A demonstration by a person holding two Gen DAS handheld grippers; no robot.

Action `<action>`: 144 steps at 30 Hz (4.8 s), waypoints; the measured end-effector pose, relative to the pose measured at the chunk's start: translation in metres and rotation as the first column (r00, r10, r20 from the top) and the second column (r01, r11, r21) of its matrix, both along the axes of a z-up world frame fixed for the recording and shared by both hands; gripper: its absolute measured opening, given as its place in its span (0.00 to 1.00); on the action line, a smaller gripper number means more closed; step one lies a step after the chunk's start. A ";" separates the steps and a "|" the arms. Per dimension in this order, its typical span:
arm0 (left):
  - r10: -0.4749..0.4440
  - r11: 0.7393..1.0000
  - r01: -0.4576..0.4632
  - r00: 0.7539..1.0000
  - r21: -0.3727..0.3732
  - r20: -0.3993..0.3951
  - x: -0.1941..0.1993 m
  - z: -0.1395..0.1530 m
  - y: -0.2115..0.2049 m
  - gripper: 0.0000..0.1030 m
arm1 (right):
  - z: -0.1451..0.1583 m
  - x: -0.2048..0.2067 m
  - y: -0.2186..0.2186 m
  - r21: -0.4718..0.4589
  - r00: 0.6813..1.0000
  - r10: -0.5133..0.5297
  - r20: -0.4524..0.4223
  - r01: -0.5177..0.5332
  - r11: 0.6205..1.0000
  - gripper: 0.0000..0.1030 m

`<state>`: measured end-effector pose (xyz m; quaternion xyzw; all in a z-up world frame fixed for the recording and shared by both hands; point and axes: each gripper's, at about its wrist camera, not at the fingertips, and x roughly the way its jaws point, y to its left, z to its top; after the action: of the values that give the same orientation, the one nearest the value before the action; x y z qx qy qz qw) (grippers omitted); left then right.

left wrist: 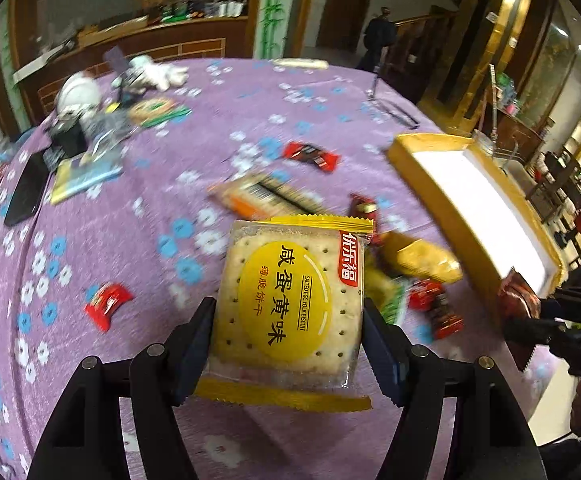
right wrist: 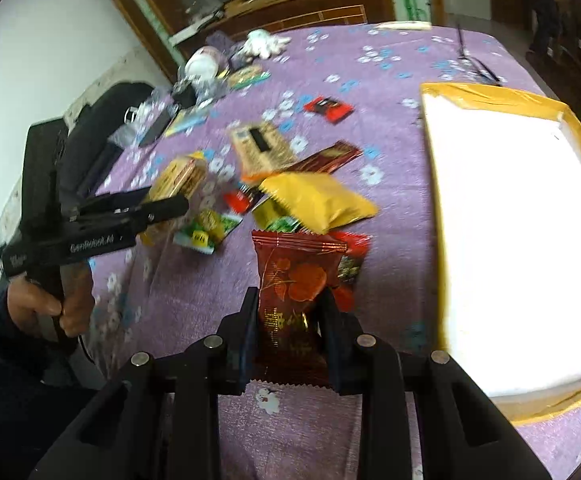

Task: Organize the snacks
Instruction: 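Lift the cracker pack and red candy toward the white tray with both grippers, then release the cracker pack with left gripper while right releases red candy into tray, then grasp the small red candy packet on the tablecloth with the left gripper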

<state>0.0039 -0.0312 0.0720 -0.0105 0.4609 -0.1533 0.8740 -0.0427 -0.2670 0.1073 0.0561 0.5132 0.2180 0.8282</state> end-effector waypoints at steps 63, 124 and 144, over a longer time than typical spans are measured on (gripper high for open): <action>-0.069 0.990 0.080 0.993 0.115 -0.101 0.139 -0.029 -0.278 0.67 | -0.052 0.219 -0.192 0.036 0.950 -0.263 -0.170 0.272 0.962 0.27; 0.246 0.952 -0.238 0.969 0.190 -0.020 -0.015 0.016 0.091 0.78 | 0.022 0.089 0.028 0.224 0.980 0.178 -0.091 -0.154 0.962 0.45; 0.109 0.974 -0.096 0.993 0.204 -0.051 0.056 -0.058 0.115 0.30 | 0.002 0.102 0.072 0.049 0.970 0.213 -0.120 -0.209 0.977 0.46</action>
<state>0.0598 0.0834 0.0137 0.0495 0.4997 -0.0603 0.8627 0.0598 -0.1949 0.1089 0.0296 0.5629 0.3103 0.7655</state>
